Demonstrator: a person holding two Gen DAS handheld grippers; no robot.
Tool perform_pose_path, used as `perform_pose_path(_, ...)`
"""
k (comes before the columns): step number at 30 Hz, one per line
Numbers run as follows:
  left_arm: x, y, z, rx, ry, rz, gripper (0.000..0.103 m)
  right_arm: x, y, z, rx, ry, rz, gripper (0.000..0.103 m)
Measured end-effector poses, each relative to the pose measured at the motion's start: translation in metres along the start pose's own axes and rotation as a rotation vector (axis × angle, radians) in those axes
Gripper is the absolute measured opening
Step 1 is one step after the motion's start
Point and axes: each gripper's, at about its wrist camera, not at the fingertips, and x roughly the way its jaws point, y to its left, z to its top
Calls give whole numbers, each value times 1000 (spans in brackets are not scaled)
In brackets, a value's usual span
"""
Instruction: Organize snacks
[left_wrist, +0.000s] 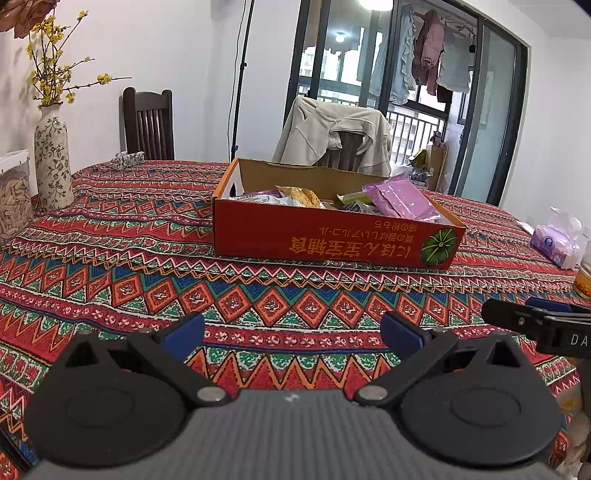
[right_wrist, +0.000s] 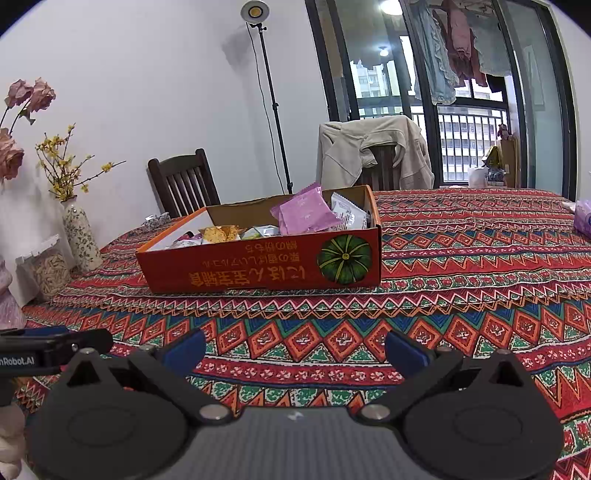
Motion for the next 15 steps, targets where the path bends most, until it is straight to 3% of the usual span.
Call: perform_pose_path(15, -1, -1, 0, 1, 0, -5, 103, 0, 0, 0, -1, 0, 0, 103)
